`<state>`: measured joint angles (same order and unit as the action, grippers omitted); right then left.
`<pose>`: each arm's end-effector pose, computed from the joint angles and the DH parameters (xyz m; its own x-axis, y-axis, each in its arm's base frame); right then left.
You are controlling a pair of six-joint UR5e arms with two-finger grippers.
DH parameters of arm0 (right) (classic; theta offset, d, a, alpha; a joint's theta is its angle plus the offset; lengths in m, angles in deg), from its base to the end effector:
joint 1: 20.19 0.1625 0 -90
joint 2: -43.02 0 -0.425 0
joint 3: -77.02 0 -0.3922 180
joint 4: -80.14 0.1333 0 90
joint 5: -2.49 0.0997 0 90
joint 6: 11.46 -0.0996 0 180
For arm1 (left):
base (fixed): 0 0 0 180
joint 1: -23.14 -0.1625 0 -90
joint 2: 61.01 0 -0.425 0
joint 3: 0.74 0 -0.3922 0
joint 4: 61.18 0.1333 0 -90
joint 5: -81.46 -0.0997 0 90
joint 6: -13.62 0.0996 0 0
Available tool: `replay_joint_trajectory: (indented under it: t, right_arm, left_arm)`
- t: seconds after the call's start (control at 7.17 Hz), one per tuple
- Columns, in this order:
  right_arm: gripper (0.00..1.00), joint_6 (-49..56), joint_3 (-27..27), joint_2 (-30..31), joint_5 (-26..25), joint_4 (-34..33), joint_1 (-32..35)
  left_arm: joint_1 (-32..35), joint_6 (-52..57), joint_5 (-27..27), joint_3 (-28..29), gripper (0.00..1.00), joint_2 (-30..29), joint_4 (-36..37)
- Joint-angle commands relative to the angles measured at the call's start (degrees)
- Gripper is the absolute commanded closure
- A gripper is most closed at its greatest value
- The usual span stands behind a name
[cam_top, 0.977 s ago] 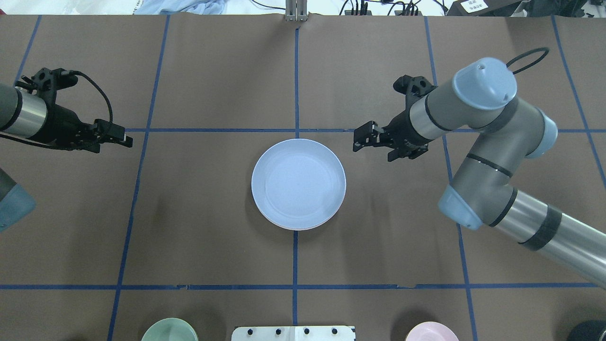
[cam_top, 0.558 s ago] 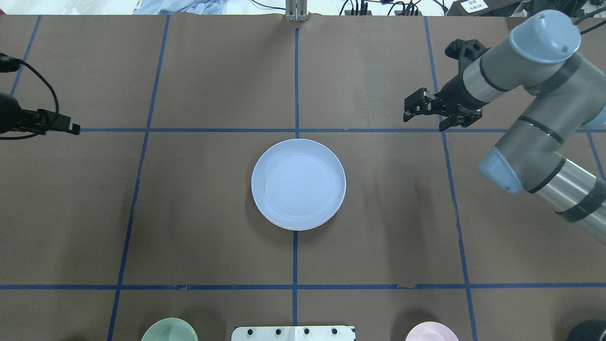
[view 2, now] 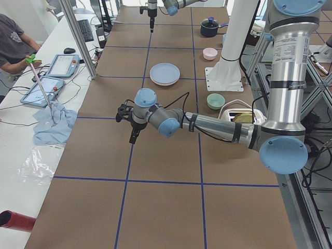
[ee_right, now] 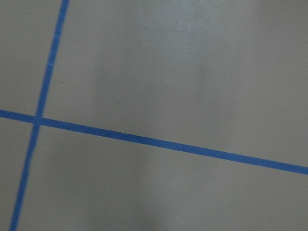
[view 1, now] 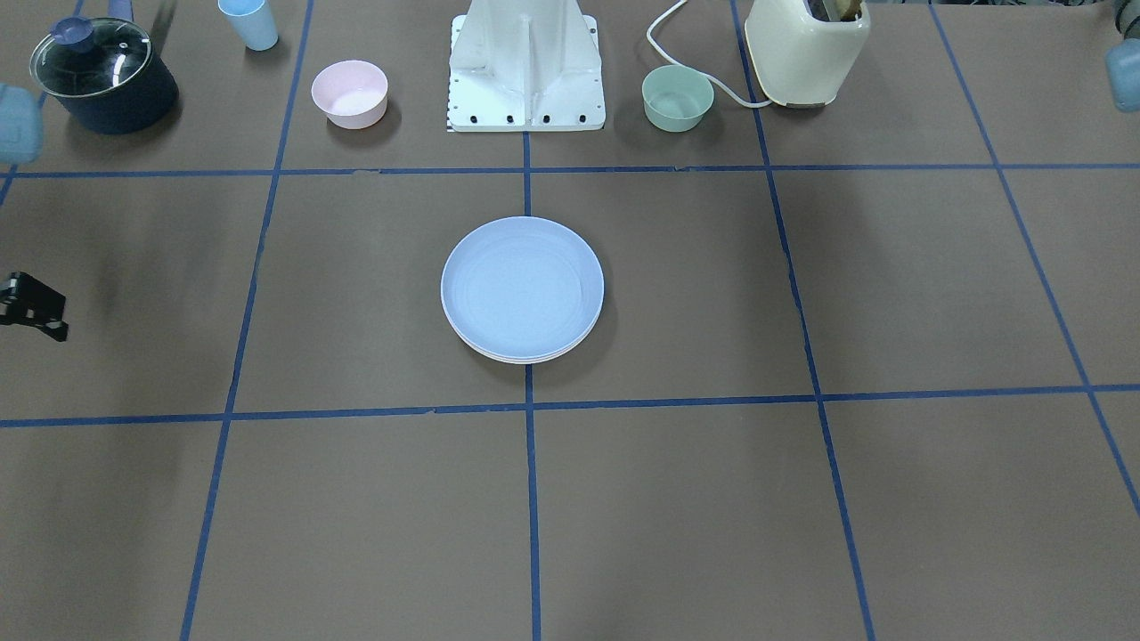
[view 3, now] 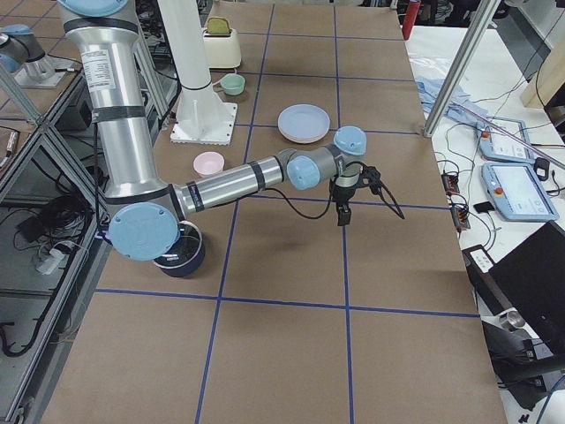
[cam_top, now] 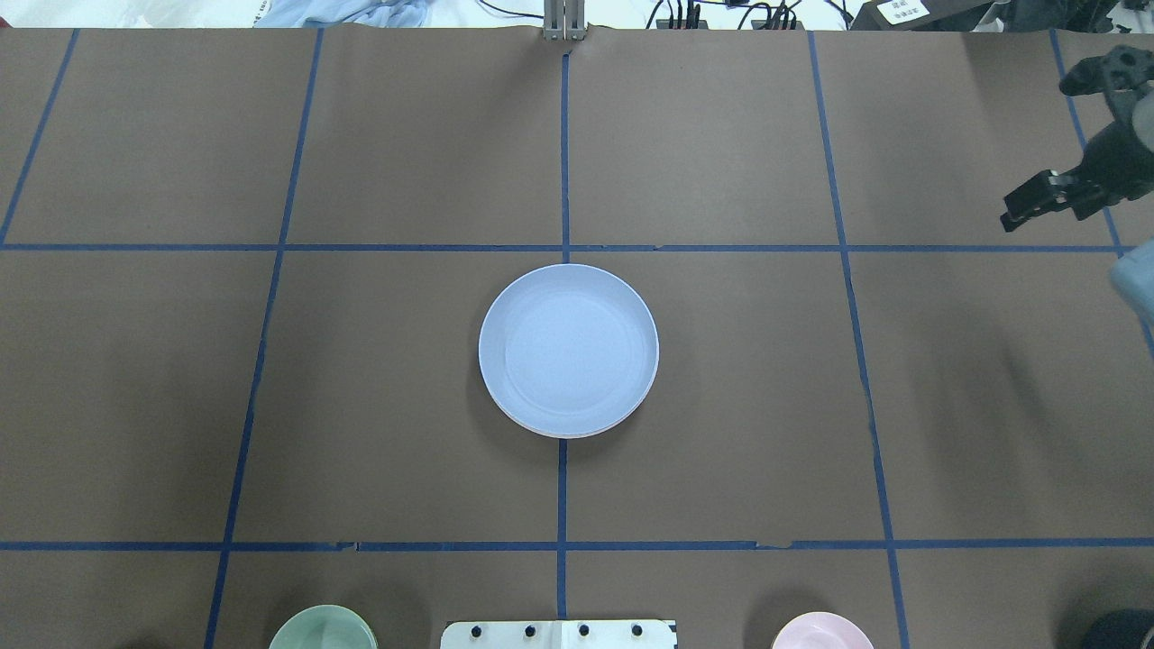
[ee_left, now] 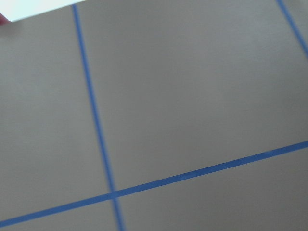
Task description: Stack three plates with pink and blue
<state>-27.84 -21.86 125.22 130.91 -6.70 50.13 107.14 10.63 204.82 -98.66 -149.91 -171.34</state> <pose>-0.1192 -0.5454 0.5106 0.7290 -0.1939 0.6565 0.1159 0.9802 0.1608 -0.0250 -0.5133 0.5698 0.8083 0.2887 -0.5130 -0.0511 0.9026 0.4275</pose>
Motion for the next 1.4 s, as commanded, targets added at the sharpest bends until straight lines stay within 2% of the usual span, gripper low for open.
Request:
replay_joint_trajectory:
  t: [0.0, 0.14, 0.28, 0.56, 0.7, 0.98, 1.26]
  right_arm:
    - [0.00, 9.3, -0.3, 3.2, 1.6, -4.8, 4.7]
    - [0.00, 9.6, -0.5, 3.3, 1.7, -4.8, 4.8]
    - [0.00, 9.6, -0.7, 5.6, 2.1, -4.8, 10.2]
    - [0.00, 9.4, -0.4, 8.7, 2.1, -4.6, 12.5]
    - [0.00, 9.0, 1.6, 8.7, 2.1, -4.7, 12.7]
    - [0.00, 9.0, 3.8, 8.9, 3.2, -5.0, 16.0]
    - [0.00, 9.7, 7.6, 9.0, 9.9, -5.0, 20.6]
  left_arm:
    - [2.9, 1.8, -0.2, 0.5, 0.00, 1.3, 0.0]
    - [2.9, 1.6, -0.4, 0.3, 0.00, 1.5, -1.8]
    - [2.9, 1.8, -0.8, 1.3, 0.00, 4.0, -2.7]
    - [4.6, 1.7, -0.2, 1.6, 0.00, 5.4, -1.6]
    - [4.8, 1.7, 3.0, 0.4, 0.00, 6.1, 3.8]
    - [4.9, 1.7, 4.5, -1.0, 0.00, 5.8, 10.0]
    - [4.9, 1.9, 4.7, -1.0, 0.00, 6.4, 13.2]
